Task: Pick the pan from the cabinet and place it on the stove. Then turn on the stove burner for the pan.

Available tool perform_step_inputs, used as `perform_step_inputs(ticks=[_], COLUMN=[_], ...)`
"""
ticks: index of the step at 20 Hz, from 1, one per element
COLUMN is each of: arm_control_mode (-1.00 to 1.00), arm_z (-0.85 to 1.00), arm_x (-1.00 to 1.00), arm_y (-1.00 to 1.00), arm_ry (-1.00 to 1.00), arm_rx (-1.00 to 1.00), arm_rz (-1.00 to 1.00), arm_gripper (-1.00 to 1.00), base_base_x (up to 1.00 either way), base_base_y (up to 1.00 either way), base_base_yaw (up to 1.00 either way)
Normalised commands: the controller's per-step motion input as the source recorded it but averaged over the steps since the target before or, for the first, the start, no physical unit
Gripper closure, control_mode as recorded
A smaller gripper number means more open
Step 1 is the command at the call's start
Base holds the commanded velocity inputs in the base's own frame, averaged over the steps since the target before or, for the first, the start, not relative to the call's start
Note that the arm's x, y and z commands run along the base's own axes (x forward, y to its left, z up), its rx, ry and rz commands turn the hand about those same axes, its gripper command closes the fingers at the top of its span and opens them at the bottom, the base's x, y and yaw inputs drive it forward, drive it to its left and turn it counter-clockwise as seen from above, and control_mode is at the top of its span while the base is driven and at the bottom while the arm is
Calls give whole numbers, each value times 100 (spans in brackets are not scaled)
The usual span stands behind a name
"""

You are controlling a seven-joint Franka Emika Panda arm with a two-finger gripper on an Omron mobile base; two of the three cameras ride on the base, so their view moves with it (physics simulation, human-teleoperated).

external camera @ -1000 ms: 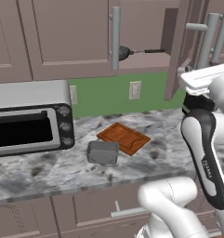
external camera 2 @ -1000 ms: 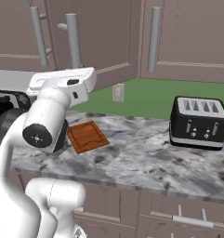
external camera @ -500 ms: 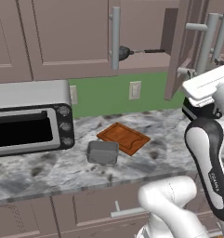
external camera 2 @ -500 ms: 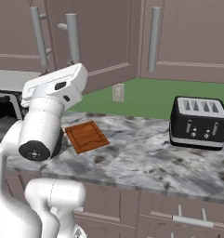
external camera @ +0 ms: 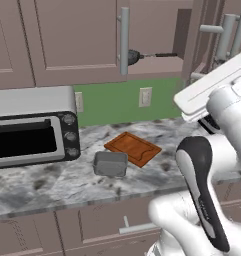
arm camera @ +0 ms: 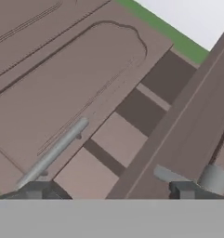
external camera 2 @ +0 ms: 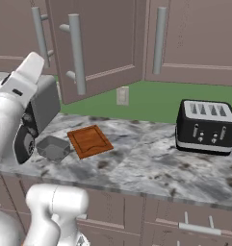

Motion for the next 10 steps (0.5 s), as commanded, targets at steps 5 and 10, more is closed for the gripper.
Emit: perform_step_inputs(ticks=[5, 10], arm_control_mode=[-100, -100], arm_z=[4, 0], arm_x=[0, 5], arm_y=[63, 50], arm_ry=[14, 20], arm_rx=[-20, -12], arm_rz=[-37, -47], arm_gripper=[-100, -100], base_base_x=[0, 0], base_base_y=[0, 0], base_base_yaw=[0, 0])
